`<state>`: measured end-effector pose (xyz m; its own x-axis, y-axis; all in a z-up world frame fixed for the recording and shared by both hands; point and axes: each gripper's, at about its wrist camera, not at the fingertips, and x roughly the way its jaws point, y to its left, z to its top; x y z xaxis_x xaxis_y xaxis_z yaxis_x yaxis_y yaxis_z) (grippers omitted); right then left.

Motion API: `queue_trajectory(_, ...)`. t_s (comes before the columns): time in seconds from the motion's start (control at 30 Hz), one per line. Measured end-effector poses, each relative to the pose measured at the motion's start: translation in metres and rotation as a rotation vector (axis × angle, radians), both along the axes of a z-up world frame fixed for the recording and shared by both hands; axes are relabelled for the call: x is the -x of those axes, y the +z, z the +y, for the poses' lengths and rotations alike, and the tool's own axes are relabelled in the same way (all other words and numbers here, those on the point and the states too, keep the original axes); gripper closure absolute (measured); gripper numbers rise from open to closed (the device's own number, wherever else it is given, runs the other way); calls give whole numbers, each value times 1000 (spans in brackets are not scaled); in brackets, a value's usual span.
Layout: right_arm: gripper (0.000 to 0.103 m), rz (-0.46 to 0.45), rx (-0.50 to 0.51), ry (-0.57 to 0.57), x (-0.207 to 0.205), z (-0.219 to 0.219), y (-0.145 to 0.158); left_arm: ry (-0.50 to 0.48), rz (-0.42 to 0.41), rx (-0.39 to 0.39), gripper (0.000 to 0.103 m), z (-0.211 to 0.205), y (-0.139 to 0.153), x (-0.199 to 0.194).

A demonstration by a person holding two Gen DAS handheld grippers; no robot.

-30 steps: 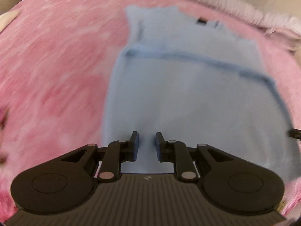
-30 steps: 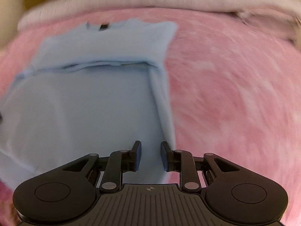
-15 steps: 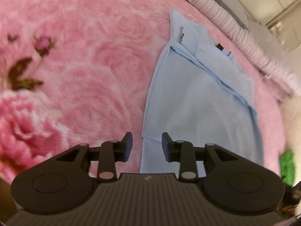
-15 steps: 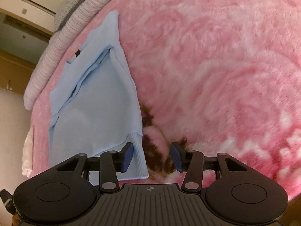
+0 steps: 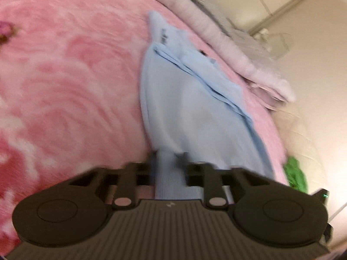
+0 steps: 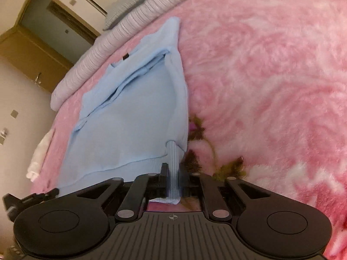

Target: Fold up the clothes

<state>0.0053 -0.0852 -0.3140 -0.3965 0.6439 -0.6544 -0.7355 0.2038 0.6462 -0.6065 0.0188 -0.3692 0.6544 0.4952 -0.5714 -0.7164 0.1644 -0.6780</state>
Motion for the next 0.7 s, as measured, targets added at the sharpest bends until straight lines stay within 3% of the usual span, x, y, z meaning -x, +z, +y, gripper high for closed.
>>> queue_trajectory(0.2,98,-28,-52,-2,16,-15,6,53,-7,-26,102,-9,12,8)
queue_trajectory(0.37,98,9,-67,-10,14,-25,25,49,22,-138,102,-32,44,15)
queue_trajectory(0.47,98,2,-70,-15,17,-47,31,42,24,-164,102,-52,53,20)
queue_trajectory(0.6,98,17,-37,-67,17,-83,15,49,85,-111,101,-79,34,21)
queue_trajectory(0.7,97,-46,0,-115,27,-93,5,68,152,-58,100,-95,18,18)
